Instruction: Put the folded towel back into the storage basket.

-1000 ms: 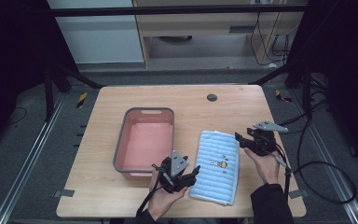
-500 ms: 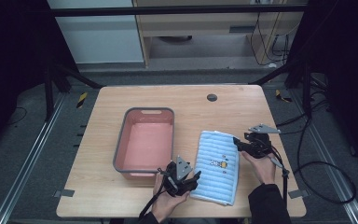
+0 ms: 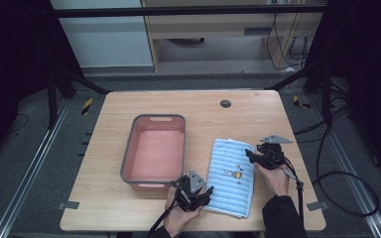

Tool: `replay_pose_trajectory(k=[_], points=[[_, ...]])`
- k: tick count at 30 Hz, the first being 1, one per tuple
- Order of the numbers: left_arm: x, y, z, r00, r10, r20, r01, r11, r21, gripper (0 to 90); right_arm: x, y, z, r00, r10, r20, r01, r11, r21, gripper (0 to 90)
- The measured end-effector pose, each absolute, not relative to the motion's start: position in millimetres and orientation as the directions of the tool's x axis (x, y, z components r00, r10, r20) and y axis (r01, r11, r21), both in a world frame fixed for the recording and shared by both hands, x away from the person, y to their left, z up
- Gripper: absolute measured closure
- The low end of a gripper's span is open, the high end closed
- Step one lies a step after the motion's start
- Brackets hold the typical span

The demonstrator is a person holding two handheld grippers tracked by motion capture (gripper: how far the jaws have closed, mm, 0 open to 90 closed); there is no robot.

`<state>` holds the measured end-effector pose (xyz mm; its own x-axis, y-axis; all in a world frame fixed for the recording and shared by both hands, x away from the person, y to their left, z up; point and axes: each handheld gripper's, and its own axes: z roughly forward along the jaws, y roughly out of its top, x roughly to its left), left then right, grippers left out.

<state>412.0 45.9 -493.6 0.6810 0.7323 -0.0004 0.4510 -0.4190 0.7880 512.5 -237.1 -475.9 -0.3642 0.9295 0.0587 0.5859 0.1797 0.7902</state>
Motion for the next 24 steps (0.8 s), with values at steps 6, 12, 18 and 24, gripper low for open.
replay_pose_trajectory(k=[6,12,18,24], points=[[413,44,-498,0.678,0.735,-0.008,0.465,-0.421,0.779,53.3,517,-235,-484,-0.361,0.931,0.05,0.598,0.19,0.778,47.5],[414,44,-501,0.674,0.739,-0.008,0.477,-0.427,0.768,54.8,520,-231,-490,-0.367,0.928,0.054,0.617,0.2,0.761,48.5],[414,42,-504,0.67,0.742,-0.029,0.497,-0.419,0.76,59.1,522,-230,-496,-0.373,0.924,0.086,0.639,0.188,0.746,50.7],[415,42,-504,0.672,0.739,-0.049,0.508,-0.413,0.756,63.1,523,-230,-498,-0.37,0.925,0.088,0.649,0.19,0.737,52.4]])
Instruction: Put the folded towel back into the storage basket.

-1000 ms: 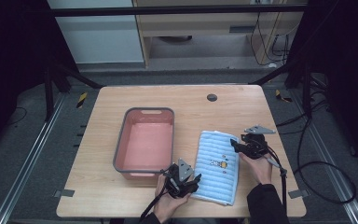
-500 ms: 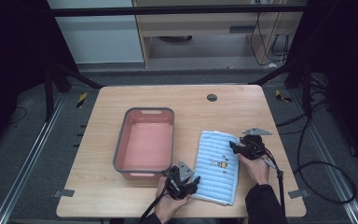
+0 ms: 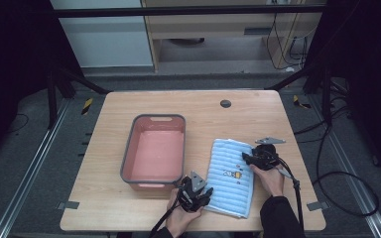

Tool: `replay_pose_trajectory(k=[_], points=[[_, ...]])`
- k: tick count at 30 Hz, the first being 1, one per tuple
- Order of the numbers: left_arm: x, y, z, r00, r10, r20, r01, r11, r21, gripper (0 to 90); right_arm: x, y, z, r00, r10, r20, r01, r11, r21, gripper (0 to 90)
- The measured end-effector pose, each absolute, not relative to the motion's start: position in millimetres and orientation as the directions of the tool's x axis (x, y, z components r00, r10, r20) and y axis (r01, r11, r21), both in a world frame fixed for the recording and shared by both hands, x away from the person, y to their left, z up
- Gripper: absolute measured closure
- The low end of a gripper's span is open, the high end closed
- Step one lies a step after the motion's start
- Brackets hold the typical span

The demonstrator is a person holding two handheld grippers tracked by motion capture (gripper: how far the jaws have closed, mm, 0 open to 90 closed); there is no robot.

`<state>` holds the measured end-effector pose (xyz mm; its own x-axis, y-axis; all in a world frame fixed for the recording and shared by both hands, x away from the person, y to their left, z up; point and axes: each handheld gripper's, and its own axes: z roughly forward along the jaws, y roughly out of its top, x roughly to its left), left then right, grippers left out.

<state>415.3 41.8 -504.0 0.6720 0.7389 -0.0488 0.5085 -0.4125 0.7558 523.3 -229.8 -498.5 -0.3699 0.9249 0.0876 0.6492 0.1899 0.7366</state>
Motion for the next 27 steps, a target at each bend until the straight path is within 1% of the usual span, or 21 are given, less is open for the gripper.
replay_pose_trajectory(k=[1,4,7,8,9,10,11,13,20,27], points=[[415,42,-504,0.673,0.738,-0.054,0.51,-0.409,0.757,63.1,523,-229,-499,-0.369,0.925,0.091,0.652,0.188,0.734,53.0],[414,40,-504,0.67,0.74,-0.054,0.512,-0.409,0.755,67.5,523,-229,-499,-0.369,0.924,0.099,0.654,0.183,0.734,55.4],[413,38,-504,0.67,0.741,-0.05,0.512,-0.412,0.754,72.1,523,-228,-500,-0.374,0.922,0.098,0.651,0.186,0.736,62.4],[413,37,-503,0.669,0.741,-0.048,0.513,-0.415,0.751,72.1,523,-228,-500,-0.374,0.922,0.098,0.651,0.186,0.736,62.4],[412,35,-502,0.675,0.737,-0.036,0.506,-0.428,0.749,75.4,523,-227,-500,-0.376,0.92,0.108,0.653,0.181,0.735,67.3],[412,35,-502,0.675,0.737,-0.036,0.506,-0.428,0.749,76.7,523,-227,-500,-0.376,0.92,0.108,0.653,0.181,0.735,67.3],[412,34,-502,0.677,0.734,-0.041,0.51,-0.429,0.745,78.5,523,-226,-500,-0.378,0.918,0.121,0.658,0.175,0.733,72.3],[413,34,-502,0.677,0.735,-0.043,0.514,-0.429,0.743,81.3,523,-226,-500,-0.386,0.914,0.127,0.657,0.175,0.733,75.1],[412,34,-502,0.668,0.743,-0.049,0.514,-0.412,0.752,86.8,524,-229,-499,-0.389,0.907,0.16,0.662,0.154,0.734,78.7],[410,40,-494,0.679,0.731,-0.067,0.497,-0.391,0.775,87.5,517,-228,-486,-0.417,0.894,0.163,0.609,0.141,0.781,79.1]])
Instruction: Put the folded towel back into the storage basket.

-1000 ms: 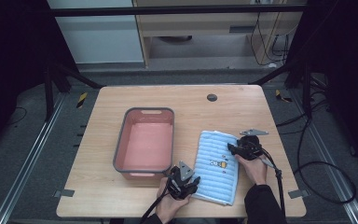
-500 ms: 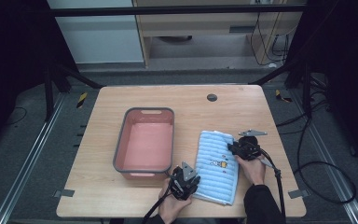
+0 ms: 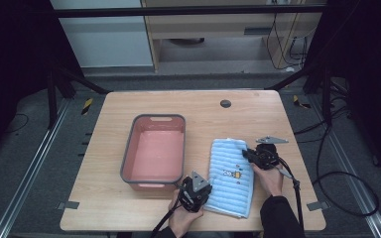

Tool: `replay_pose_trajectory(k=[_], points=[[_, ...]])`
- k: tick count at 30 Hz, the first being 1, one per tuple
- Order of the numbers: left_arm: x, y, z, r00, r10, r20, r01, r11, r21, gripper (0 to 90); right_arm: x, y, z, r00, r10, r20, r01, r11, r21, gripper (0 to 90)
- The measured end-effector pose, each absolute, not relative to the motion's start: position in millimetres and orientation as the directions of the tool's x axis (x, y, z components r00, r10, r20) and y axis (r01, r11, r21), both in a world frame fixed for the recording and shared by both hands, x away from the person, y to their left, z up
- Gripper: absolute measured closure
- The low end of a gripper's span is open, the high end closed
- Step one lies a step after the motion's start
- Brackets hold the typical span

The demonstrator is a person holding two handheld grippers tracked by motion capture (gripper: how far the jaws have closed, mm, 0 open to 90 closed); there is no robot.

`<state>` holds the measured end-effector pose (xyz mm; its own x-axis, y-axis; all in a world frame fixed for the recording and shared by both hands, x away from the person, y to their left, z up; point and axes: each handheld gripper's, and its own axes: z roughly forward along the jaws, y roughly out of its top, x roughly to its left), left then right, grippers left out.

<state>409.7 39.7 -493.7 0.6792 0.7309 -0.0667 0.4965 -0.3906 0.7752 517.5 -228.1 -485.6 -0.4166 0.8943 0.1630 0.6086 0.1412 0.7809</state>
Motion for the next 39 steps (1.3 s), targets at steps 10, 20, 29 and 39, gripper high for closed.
replay_pose_trajectory(k=[10,20,29,39], points=[[401,40,-470,0.712,0.699,-0.066,0.441,-0.372,0.817,87.6,506,-230,-458,-0.444,0.882,0.156,0.534,0.121,0.837,79.3],[394,41,-447,0.732,0.679,-0.05,0.389,-0.356,0.849,87.7,497,-234,-434,-0.457,0.878,0.145,0.473,0.101,0.875,79.4],[393,47,-432,0.729,0.683,-0.034,0.366,-0.347,0.864,87.6,493,-228,-417,-0.47,0.875,0.119,0.426,0.107,0.898,79.4],[393,66,-408,0.708,0.706,-0.002,0.328,-0.327,0.886,87.6,490,-212,-391,-0.488,0.869,0.079,0.373,0.125,0.92,79.6]])
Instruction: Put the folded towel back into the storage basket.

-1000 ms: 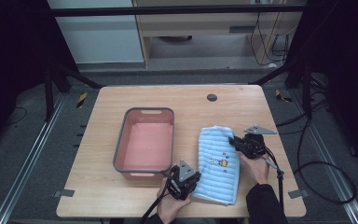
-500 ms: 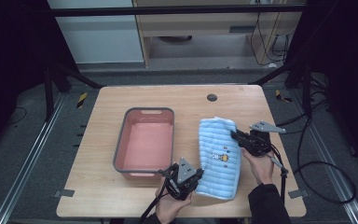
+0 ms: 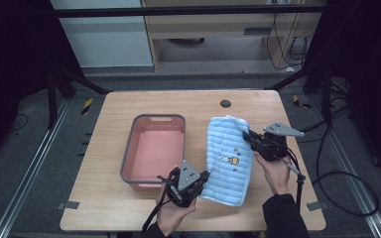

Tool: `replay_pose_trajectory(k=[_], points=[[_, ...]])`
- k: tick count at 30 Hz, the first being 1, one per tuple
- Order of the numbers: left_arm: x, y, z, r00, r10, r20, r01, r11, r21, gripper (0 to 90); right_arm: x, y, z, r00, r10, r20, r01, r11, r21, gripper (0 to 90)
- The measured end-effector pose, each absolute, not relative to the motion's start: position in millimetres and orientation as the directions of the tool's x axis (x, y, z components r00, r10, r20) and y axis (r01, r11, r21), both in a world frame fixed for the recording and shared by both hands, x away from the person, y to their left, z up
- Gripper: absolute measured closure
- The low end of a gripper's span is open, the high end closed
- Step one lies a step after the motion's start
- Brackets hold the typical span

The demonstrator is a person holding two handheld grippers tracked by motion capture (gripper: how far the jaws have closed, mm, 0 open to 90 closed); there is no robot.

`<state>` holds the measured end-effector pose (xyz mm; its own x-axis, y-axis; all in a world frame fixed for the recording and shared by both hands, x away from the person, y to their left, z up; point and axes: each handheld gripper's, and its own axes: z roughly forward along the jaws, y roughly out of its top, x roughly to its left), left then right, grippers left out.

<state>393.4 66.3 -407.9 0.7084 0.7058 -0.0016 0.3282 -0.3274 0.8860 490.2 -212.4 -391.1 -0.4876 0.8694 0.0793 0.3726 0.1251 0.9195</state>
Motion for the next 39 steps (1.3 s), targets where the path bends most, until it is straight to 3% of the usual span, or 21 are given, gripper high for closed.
replay_pose_trajectory(k=[15,39], points=[[397,95,-370,0.677,0.735,0.027,0.281,-0.292,0.914,87.6,502,-176,-342,-0.511,0.859,0.039,0.307,0.14,0.941,79.7],[400,140,-349,0.615,0.788,0.037,0.247,-0.237,0.94,87.6,523,-125,-316,-0.551,0.835,0.016,0.272,0.161,0.949,79.7]])
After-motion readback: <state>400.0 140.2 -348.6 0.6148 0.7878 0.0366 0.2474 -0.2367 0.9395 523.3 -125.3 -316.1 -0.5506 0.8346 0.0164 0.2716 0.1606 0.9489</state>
